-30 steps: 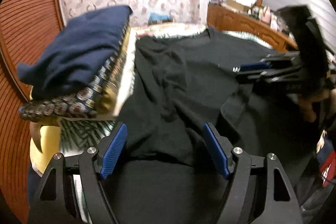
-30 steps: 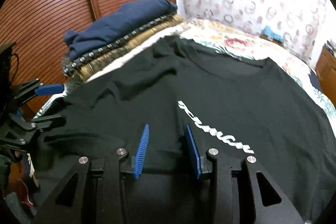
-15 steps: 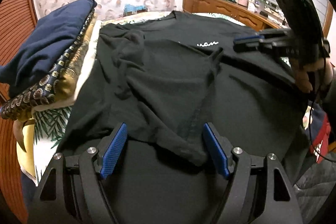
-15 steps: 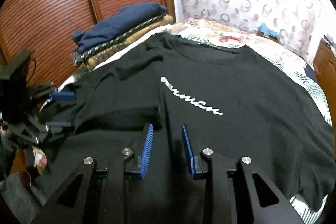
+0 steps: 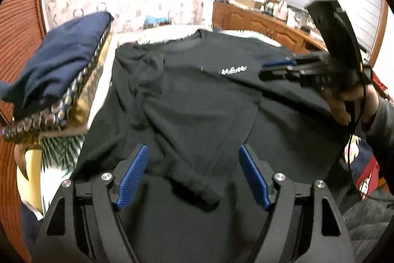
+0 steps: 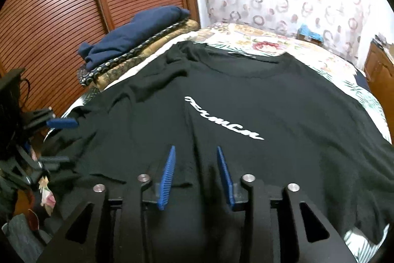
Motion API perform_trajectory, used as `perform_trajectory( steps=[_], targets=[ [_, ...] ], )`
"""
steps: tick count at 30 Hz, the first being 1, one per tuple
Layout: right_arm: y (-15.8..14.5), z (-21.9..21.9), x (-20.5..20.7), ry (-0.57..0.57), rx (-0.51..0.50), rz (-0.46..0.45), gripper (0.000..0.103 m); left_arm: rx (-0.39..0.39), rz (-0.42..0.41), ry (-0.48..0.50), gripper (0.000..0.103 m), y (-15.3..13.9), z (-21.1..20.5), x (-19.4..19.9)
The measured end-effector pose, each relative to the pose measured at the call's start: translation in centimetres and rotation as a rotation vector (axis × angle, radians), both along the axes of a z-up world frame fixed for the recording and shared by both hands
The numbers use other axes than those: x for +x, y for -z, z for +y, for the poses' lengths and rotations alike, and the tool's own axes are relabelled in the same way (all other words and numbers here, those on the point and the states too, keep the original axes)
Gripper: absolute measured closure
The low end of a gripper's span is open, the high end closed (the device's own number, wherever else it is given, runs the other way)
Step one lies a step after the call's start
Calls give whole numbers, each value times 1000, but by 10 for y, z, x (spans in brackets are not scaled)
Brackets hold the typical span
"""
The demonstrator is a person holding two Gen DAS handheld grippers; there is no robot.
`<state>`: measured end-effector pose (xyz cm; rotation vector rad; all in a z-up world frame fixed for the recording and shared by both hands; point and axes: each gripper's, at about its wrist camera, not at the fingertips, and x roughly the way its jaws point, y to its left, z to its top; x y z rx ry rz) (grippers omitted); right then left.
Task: Fold small clothes
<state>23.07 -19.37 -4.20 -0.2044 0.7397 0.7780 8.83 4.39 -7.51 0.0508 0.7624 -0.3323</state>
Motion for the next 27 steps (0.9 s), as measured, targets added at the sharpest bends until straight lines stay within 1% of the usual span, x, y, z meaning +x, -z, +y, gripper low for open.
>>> perform_trajectory(
  steps=[2, 3, 4, 6, 9, 11, 14, 18, 21, 22, 23, 24, 27],
  targets=[
    [-4, -12, 0, 32, -4, -8, 55, -21, -13, 2, 26, -4, -4, 6],
    [-5, -19, 0, 49, -6, -14, 53, -33, -15, 4, 23, -6, -6, 10],
    [-7, -30, 0, 74, -8, -22, 52, -45, -20, 5, 18, -7, -9, 14],
    [-9, -51, 1, 120, -12, -33, 52, -59, -32, 7, 17, -9, -16, 21],
    [-12, -84, 5, 197, -16, -47, 51, -62, -23, 13, 16, -7, -28, 35],
    [-12, -110, 9, 258, -12, -47, 50, -54, -21, 10, 16, -7, -36, 43],
    [-9, -149, 21, 366, -24, -50, 48, -22, -5, -12, 16, -2, -47, 60],
    [0, -192, 39, 491, -31, -30, 48, 0, 54, -33, 16, 9, -58, 79],
    [7, -208, 52, 553, -28, 0, 47, 20, 100, -36, 16, 20, -64, 91],
    [10, -210, 56, 564, -20, 14, 45, 22, 114, -36, 16, 24, -65, 94],
    [13, -211, 62, 572, -10, 32, 37, 24, 130, -35, 16, 27, -67, 96],
    [15, -213, 65, 581, 0, 46, 35, 39, 126, -36, 16, 29, -69, 96],
    [20, -218, 77, 593, 41, 85, 35, 90, 111, -33, 15, 31, -75, 94]
  ],
)
